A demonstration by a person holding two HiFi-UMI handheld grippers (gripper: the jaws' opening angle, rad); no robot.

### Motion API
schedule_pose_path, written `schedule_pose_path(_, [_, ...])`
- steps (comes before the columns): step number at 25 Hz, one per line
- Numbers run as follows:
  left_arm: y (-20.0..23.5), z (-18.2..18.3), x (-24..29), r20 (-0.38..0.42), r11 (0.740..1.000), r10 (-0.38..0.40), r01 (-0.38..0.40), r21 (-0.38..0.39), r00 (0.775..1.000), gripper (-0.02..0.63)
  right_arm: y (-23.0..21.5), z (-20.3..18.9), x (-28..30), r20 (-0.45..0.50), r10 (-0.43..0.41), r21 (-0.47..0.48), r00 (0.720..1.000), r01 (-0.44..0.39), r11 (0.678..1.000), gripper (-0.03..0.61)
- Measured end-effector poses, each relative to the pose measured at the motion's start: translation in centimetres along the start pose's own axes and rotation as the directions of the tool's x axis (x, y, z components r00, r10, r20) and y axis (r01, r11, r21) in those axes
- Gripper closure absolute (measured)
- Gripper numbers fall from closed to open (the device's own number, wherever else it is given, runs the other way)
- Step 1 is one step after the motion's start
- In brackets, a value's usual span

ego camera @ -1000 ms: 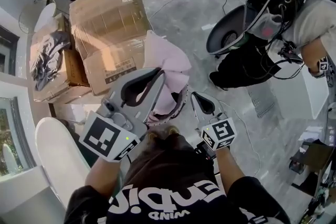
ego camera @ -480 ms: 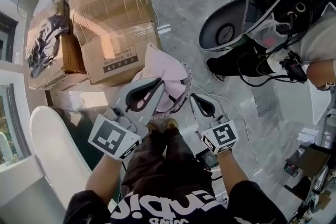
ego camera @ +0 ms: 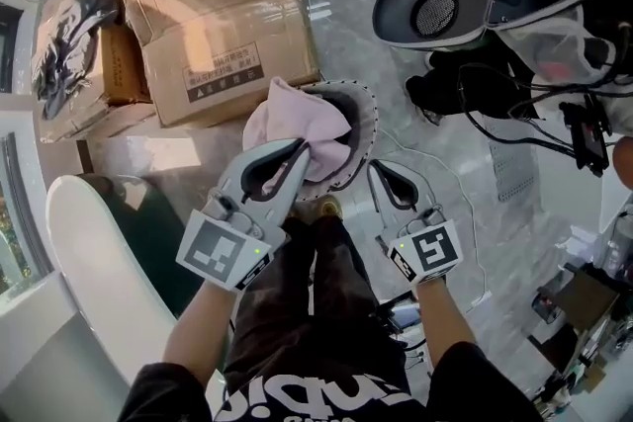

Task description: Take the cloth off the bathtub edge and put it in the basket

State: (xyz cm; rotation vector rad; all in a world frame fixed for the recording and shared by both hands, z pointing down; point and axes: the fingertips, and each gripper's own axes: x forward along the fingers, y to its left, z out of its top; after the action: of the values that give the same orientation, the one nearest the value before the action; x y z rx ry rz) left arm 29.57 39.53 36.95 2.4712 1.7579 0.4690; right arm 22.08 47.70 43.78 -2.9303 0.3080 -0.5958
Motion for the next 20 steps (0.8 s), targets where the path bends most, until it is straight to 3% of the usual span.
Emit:
schedule_pose_path(4, [1.3,-4.8,0.3,-0.036,1.000,0.028,-0.028,-0.010,0.999,0.598,0.2,-3.2,1.4,-0.027,0.007,0.022,1.000,-0.007,1.000,0.569])
schedule_pose_path(9, [2.8,-10.6,1.2,-0.078,0.996,0.044,-0.050,-0.075,0.996,0.598,0.5,-8.3,3.5,-0.080,0.019,0.057,0.997,-0.015,0.998,0.569])
schedule_pose_path(11, [4.0,-13.5,1.4,-0.105,0.996,0.051,-0.058,-0.061,0.993,0.598,0.9,-9.9,4.4,-0.089,0.031,0.063,0.996,-0.025,0.998,0.569])
schedule_pose_path(20, [5.7,-24.1,3.3,-0.199,0.991,0.069,-0.090,-0.097,0.978,0.597,2.6,-14.8,5.2,-0.150,0.073,0.104,0.986,-0.058,0.993,0.569])
